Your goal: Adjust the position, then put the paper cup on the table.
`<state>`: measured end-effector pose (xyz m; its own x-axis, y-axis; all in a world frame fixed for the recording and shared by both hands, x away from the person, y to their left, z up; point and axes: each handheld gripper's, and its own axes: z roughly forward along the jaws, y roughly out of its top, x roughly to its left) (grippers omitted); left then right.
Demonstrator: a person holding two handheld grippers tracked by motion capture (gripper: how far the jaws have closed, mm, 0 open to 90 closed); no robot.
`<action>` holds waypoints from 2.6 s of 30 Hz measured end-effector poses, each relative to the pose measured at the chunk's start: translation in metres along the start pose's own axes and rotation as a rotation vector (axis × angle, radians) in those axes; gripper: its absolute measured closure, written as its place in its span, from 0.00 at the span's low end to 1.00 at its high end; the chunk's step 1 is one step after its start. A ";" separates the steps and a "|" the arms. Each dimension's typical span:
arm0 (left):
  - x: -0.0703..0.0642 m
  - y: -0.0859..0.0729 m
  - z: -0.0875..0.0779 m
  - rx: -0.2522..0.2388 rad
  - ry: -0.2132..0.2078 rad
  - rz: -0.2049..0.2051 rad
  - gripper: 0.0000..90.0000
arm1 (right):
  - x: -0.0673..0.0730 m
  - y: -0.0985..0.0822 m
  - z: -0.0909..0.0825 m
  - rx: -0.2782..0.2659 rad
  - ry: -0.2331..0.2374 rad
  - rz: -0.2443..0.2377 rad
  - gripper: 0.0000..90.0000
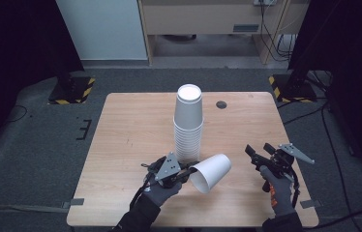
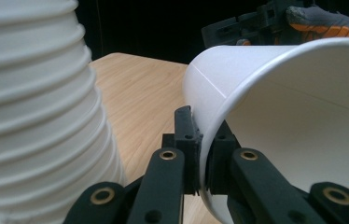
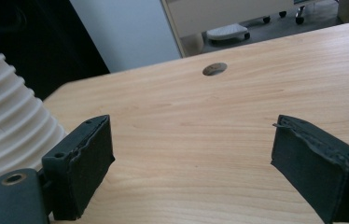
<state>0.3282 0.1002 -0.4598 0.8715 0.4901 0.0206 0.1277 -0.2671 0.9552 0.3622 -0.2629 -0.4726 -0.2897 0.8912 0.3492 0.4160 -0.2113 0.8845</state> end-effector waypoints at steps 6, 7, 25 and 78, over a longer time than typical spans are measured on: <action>0.009 -0.014 -0.019 0.036 0.019 -0.015 0.95 | -0.006 -0.002 0.002 0.047 -0.053 -0.079 0.14; 0.012 -0.016 -0.024 0.040 0.030 -0.019 0.95 | -0.007 -0.003 0.002 0.054 -0.061 -0.089 0.14; 0.029 -0.035 -0.067 0.093 0.073 -0.096 0.95 | -0.011 -0.011 0.001 0.104 -0.106 -0.176 0.13; 0.112 -0.031 -0.150 0.366 0.472 -0.377 0.95 | -0.020 -0.045 0.030 0.440 -0.186 -0.356 0.12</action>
<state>0.3509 0.2879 -0.4427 0.4488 0.8893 -0.0876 0.6036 -0.2294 0.7636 0.3748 -0.2592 -0.5284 -0.3374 0.9405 -0.0402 0.6506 0.2639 0.7121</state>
